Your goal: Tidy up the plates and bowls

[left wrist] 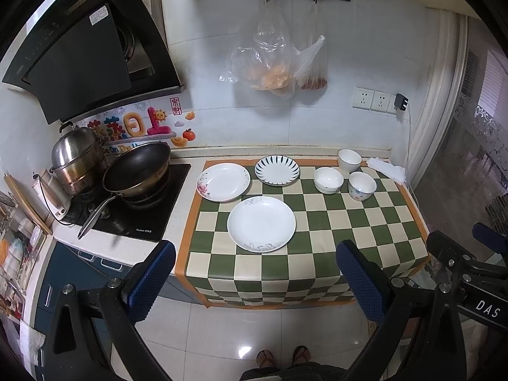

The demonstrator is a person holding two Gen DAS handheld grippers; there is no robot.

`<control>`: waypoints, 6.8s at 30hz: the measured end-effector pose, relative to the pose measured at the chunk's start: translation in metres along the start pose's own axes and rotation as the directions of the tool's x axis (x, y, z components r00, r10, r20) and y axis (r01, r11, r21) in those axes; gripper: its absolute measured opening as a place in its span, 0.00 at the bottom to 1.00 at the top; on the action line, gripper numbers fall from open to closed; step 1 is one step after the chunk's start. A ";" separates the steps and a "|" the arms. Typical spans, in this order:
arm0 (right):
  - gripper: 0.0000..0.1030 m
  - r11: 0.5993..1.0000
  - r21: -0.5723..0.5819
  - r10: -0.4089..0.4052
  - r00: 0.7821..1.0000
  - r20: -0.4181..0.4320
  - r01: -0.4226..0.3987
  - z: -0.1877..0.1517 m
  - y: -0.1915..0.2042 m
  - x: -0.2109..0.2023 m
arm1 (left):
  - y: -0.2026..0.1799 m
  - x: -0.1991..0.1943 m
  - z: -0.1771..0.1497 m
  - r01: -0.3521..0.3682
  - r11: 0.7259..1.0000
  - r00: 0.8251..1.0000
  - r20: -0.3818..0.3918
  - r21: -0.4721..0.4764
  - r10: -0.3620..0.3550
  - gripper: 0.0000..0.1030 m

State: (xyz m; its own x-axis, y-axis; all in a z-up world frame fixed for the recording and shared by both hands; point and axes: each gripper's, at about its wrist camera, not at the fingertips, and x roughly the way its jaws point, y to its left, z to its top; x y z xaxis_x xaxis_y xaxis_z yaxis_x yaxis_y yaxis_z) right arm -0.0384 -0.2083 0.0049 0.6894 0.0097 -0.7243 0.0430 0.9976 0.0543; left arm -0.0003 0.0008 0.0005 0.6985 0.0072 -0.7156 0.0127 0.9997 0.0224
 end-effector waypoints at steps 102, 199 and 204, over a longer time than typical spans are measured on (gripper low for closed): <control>0.64 0.947 0.122 0.312 0.769 -0.557 -0.297 0.033 0.039 0.570 | 0.096 0.487 -0.004 -0.088 0.981 0.788 -0.615 -0.171 -0.036 0.57; 0.20 0.878 0.395 0.468 0.667 -0.580 -0.272 0.097 0.195 0.723 | 0.239 0.651 0.130 0.032 0.999 0.738 -0.673 -0.037 -0.048 0.29; 0.15 0.879 0.384 0.467 0.673 -0.574 -0.283 0.097 0.191 0.721 | 0.248 0.643 0.126 0.032 0.997 0.749 -0.659 -0.068 -0.070 0.25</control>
State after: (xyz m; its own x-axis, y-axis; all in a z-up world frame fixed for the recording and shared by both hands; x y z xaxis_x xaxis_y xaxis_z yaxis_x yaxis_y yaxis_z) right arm 0.5374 -0.0173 -0.4400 0.0691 0.5116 -0.8564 0.1204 0.8479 0.5163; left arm 0.5422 0.2505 -0.3656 0.0504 -0.0478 -0.9976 -0.0138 0.9987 -0.0486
